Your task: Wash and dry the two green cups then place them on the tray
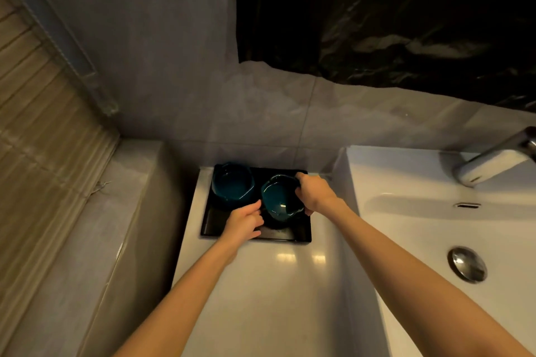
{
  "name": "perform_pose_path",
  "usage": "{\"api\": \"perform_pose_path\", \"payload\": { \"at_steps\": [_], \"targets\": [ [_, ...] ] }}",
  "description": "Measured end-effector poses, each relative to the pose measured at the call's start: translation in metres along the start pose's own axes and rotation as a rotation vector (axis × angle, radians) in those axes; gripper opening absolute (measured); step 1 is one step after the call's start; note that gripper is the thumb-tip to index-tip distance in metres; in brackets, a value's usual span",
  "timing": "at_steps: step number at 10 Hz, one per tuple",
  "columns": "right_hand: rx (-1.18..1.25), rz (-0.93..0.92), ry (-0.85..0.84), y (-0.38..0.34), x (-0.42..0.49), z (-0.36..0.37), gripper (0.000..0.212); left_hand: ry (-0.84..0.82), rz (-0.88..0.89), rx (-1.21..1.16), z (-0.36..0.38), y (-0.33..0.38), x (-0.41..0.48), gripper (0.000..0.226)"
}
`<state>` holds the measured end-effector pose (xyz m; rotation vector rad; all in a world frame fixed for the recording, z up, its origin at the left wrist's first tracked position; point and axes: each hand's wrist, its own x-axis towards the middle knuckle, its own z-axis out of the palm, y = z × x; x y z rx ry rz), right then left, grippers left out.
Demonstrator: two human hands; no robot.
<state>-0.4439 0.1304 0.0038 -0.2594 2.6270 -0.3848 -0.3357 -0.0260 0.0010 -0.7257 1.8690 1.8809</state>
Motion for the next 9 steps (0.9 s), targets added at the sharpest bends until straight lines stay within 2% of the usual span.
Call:
{"api": "perform_pose_path", "payload": {
  "at_steps": [1,3,6,9],
  "targets": [
    [-0.016,-0.016,-0.004,0.006,0.018,0.002,0.032,-0.006,-0.025,-0.025,0.003,-0.004,0.014,0.051],
    [-0.031,-0.047,0.012,0.012,0.037,0.007,0.034,-0.013,-0.025,-0.067,0.004,-0.007,0.025,0.054],
    [0.003,-0.076,0.159,0.011,0.038,0.009,0.032,0.014,-0.02,-0.086,0.009,0.002,0.026,0.058],
    [0.041,-0.062,0.236,0.01,0.002,-0.002,0.033,0.009,0.035,0.041,0.005,0.019,-0.004,0.053]
  ]
}}
